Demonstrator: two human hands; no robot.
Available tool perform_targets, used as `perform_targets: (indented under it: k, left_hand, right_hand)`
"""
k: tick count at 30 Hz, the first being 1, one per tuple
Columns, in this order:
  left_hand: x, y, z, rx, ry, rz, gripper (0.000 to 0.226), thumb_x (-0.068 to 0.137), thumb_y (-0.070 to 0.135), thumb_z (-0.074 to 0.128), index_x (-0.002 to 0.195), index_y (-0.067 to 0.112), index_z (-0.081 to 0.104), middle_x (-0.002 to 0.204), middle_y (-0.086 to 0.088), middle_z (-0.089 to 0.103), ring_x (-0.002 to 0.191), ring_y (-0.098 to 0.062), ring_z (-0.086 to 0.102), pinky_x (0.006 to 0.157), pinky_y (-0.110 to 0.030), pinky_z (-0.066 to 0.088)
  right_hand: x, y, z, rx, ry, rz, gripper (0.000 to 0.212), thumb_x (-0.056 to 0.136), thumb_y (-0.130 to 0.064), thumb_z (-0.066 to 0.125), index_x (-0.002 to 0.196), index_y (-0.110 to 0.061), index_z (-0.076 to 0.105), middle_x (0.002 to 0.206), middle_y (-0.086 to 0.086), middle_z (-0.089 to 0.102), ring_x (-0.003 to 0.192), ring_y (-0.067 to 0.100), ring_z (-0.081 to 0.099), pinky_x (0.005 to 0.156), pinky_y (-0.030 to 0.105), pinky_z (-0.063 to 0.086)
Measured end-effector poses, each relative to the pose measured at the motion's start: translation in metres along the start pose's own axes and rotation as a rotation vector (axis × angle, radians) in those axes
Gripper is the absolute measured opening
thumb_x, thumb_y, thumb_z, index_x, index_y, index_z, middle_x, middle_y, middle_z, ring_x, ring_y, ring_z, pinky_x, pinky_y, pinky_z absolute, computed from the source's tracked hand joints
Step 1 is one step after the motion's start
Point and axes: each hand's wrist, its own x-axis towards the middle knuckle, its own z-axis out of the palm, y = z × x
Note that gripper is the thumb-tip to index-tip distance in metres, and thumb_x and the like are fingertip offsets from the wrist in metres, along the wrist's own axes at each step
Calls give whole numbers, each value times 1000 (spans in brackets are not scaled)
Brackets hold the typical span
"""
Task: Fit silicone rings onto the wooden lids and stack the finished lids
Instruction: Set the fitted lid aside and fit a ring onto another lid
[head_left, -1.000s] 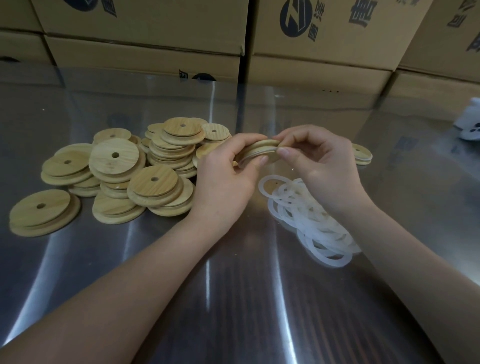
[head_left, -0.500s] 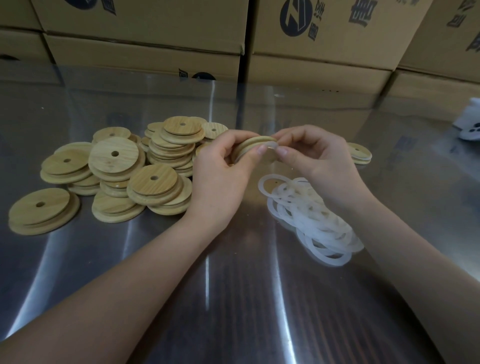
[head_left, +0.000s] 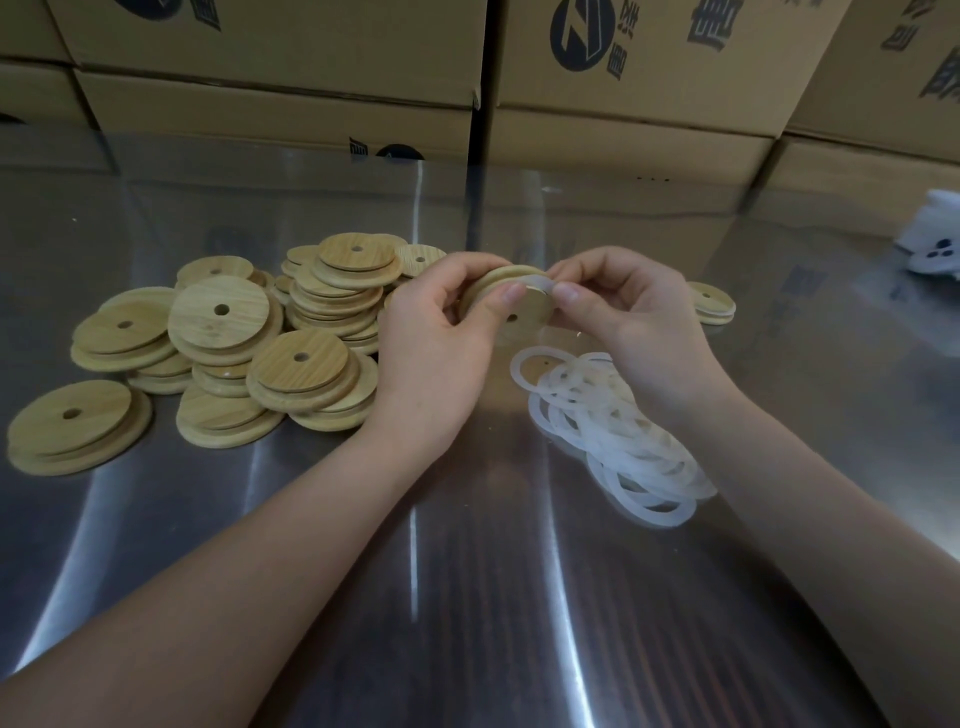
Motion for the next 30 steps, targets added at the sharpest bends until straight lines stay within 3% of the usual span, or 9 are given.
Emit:
perform_targets:
  k: [9, 16, 30]
  left_hand:
    - [-1, 3, 0, 5, -3, -40, 12, 90, 14, 67, 94, 25, 70, 85, 12, 69, 88, -10, 68, 80, -46, 58]
    - [-2, 1, 0, -23, -8, -61, 10, 92, 14, 65, 100, 15, 71, 90, 3, 71, 91, -17, 69, 81, -51, 57]
    - [-3, -6, 0, -120, 1, -128, 10, 93, 15, 66, 100, 14, 72, 93, -5, 74, 91, -21, 71, 75, -50, 60]
  right_hand:
    - [-1, -2, 1, -33, 37, -23, 21, 89, 0, 62, 79, -18, 67, 81, -3, 71, 78, 10, 68, 73, 23, 54]
    - [-1, -2, 1, -34, 29, -17, 21, 88, -1, 64, 78, -18, 69, 76, -4, 70, 71, 7, 65, 70, 19, 52]
    - [1, 0, -1, 47, -10, 71, 13, 87, -4, 66, 77, -11, 71, 77, 3, 71, 74, 16, 69, 74, 32, 57]
